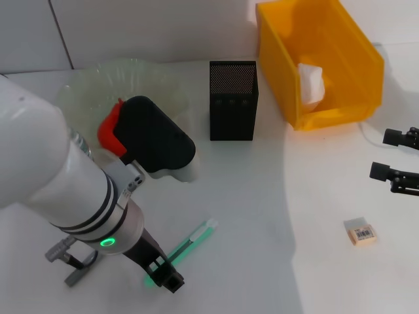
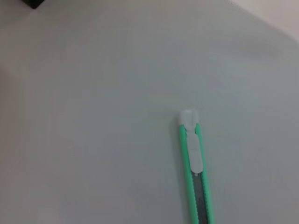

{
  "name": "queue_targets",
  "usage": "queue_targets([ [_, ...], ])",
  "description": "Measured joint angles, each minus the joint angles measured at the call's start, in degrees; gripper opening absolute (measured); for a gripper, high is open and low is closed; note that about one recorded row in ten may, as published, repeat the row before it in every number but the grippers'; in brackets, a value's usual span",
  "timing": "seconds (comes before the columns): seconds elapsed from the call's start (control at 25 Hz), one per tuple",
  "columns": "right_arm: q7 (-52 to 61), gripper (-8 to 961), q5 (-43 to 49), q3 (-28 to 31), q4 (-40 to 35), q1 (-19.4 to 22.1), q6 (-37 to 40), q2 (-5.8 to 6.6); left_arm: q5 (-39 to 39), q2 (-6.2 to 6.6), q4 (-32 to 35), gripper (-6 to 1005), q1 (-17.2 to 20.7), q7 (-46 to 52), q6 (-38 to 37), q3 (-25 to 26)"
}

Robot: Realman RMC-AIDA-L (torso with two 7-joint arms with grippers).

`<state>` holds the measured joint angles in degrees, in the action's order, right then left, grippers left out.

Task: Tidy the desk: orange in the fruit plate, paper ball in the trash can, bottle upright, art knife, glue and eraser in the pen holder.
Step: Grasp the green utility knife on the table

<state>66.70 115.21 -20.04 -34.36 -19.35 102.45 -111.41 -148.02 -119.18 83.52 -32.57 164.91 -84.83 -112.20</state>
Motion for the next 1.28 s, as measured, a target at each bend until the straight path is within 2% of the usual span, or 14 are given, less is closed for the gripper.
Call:
queue_targets([
  [0.8,-0.04,815,0.0,-0.34,-0.05,0.28,0.5,-0.13,0.8,0.0,-0.49,607,-0.77,0.06,0.05,-0.62],
  [0.96,-0.06,815,0.0,-0.52,-0.05,0.24,0.61,-0.13,0.82,0.0,-0.76,473,-0.83,0.06,-0.05,-0.68],
  [1.28,-0.14,814,0.07,-0.64,0.0,0.13,0.64,-0.16,0.64,0.0,-1.68,480,-0.98,0.06,0.09,-0.74],
])
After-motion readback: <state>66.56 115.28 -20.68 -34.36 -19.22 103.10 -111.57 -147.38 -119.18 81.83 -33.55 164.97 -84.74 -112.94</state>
